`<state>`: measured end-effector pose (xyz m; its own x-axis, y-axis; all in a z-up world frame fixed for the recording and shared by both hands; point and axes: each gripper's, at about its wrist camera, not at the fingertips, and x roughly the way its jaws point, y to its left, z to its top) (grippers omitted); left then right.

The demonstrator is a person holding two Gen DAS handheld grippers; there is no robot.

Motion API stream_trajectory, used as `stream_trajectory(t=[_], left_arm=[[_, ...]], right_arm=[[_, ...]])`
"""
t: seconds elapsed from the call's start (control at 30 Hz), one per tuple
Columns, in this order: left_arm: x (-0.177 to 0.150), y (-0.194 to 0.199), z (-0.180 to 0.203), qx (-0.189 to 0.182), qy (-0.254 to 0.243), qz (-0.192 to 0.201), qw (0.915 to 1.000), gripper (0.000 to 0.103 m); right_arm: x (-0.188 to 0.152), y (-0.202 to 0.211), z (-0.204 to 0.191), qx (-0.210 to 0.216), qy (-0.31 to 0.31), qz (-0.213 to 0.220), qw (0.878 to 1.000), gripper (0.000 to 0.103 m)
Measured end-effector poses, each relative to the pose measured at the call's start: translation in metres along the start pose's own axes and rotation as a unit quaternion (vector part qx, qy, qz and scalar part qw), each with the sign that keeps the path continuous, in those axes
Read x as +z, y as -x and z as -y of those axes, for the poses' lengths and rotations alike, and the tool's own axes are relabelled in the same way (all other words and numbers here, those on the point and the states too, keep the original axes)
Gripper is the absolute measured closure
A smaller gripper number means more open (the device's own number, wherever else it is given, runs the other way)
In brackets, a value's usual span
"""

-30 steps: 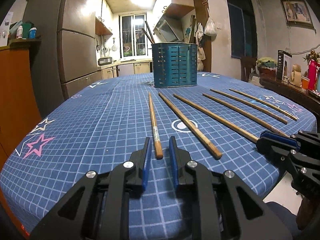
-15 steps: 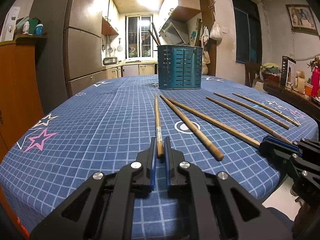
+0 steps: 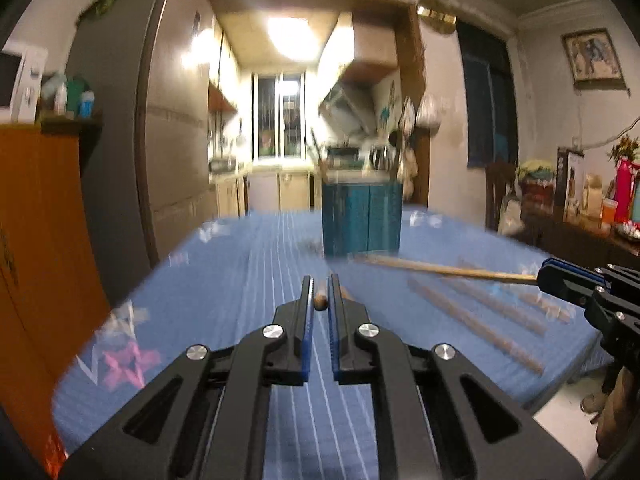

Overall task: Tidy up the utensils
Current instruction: 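Lift both held chopsticks and carry them over the teal holder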

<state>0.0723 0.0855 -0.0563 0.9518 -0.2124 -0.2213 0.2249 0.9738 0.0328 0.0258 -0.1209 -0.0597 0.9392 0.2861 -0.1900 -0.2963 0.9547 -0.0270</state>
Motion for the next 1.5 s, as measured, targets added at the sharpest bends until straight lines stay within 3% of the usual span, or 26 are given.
stream_trajectory(t=[0.17, 0.4, 0.73, 1.03, 1.27, 1.5], left_arm=[[0.081, -0.003, -0.012, -0.018, -0.017, 0.062, 0.9978, 0.098], [0.156, -0.018, -0.019, -0.044, -0.012, 0.093, 0.9947, 0.098], [0.185, -0.039, -0.010, -0.074, -0.004, 0.103, 0.9919, 0.098], [0.198, -0.049, -0.005, -0.084, 0.009, 0.133, 0.9875, 0.098], [0.225, -0.060, 0.003, -0.085, 0.014, 0.152, 0.9846, 0.098], [0.258, -0.084, 0.014, -0.089, 0.019, 0.171, 0.9811, 0.098]], right_arm=[[0.068, -0.005, 0.017, 0.026, 0.016, 0.024, 0.999, 0.095], [0.139, -0.042, 0.048, 0.062, -0.001, -0.005, 0.998, 0.095], [0.195, -0.075, 0.064, 0.089, -0.016, -0.030, 0.995, 0.095], [0.240, -0.097, 0.077, 0.085, -0.003, -0.072, 0.994, 0.095], [0.283, -0.118, 0.095, 0.075, -0.003, -0.096, 0.993, 0.095], [0.328, -0.138, 0.110, 0.058, 0.002, -0.094, 0.994, 0.095]])
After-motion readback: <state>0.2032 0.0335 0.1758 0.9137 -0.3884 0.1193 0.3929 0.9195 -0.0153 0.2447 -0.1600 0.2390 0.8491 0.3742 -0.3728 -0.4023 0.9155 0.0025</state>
